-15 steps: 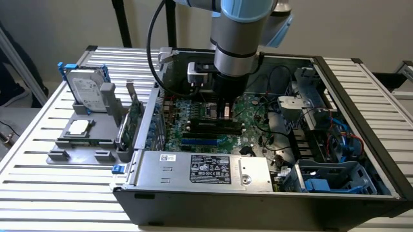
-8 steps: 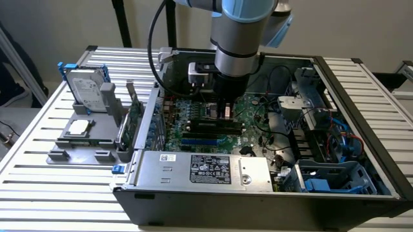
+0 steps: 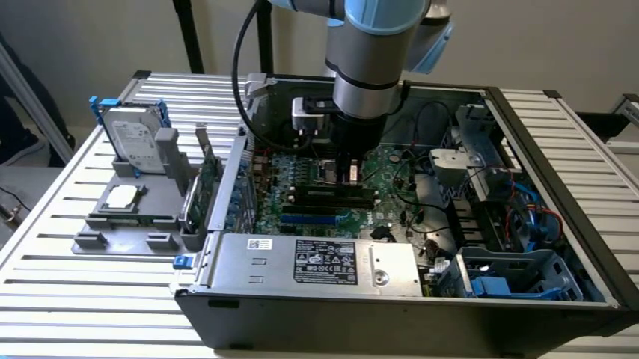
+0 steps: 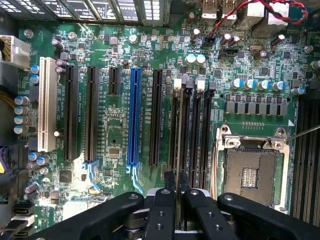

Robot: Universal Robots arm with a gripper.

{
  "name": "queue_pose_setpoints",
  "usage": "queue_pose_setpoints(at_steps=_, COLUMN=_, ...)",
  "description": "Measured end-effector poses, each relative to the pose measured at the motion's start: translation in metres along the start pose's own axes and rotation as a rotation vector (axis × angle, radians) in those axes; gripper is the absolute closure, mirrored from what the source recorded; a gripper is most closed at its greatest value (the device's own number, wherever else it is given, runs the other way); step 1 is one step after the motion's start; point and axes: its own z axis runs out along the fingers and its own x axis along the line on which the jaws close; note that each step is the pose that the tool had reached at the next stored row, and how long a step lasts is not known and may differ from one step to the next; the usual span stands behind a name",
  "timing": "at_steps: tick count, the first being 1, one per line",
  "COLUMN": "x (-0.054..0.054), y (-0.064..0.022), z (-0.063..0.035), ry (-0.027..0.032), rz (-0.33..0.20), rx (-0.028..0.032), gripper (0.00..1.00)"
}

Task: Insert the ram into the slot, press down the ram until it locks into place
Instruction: 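Insert the ram into the slot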

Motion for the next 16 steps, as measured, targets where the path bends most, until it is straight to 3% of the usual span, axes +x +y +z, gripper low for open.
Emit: queue_pose_setpoints(at_steps=16, x=0.0002, y=-0.0010, z=0.0019, ry=-0.0004, rz=0.001, rx=0.0001, gripper=0.86)
